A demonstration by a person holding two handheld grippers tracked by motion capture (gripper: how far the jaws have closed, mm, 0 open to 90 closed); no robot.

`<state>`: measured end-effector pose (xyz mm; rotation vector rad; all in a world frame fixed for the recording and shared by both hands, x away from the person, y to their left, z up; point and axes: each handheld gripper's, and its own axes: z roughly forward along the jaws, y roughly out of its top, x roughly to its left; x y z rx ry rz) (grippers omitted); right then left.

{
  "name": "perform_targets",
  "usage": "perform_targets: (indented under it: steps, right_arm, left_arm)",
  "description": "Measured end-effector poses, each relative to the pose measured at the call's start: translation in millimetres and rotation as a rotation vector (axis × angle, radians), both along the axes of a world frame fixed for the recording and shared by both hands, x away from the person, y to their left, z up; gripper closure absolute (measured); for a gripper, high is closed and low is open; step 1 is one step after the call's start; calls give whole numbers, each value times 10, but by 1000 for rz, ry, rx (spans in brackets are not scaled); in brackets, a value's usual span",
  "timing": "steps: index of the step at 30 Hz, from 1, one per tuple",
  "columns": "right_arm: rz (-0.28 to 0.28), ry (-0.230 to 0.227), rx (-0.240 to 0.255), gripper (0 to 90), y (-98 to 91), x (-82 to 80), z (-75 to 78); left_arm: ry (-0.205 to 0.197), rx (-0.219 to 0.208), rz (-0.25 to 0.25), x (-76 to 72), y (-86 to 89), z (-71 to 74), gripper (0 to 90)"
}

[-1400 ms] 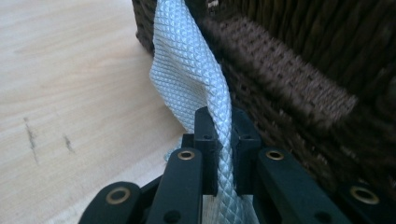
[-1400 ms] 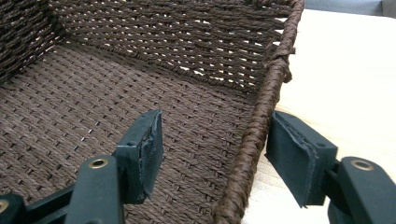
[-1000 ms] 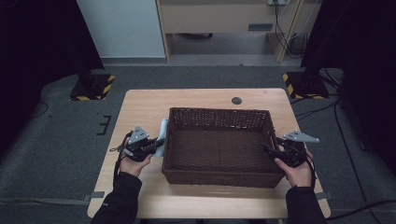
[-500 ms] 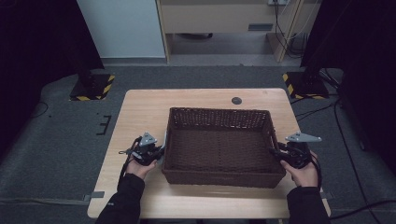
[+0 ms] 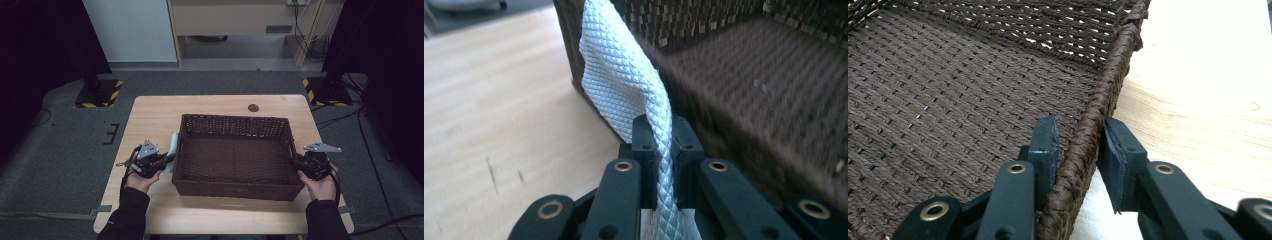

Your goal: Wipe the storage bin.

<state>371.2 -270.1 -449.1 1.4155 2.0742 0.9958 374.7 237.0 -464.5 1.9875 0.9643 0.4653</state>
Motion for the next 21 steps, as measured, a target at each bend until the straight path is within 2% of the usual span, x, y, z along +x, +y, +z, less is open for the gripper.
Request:
perform_targets:
  steps: [3, 6, 9, 12, 15, 16, 17, 19, 21]
  right_arm:
    - [0, -3, -4, 689, 20, 26, -4]
    - [12, 0, -5, 677, 13, 29, -6]
    - [26, -11, 5, 663, -5, 37, -17]
    - [31, -13, 7, 653, -8, 38, -18]
    - [35, -16, 13, 641, -18, 35, -24]
    - [33, -19, 18, 636, -20, 36, -28]
    - [28, -17, 25, 631, -18, 34, -29]
    - [32, -20, 24, 614, -30, 34, -34]
    - [31, -28, 24, 608, -34, 36, -39]
  left_arm:
    - [43, 6, 4, 18, 2, -126, 831]
    - [93, 38, 7, 86, -21, -250, 831]
    - [121, 44, 5, 153, -62, -347, 831]
    - [121, 49, 2, 182, -91, -354, 831]
    - [78, 23, 12, 160, -54, -253, 831]
    - [63, 32, 12, 148, -44, -212, 831]
    - [33, 27, 12, 120, -29, -134, 830]
    - [-10, -16, 12, 85, 14, -6, 829]
    - [-41, -38, 13, 58, 39, 82, 830]
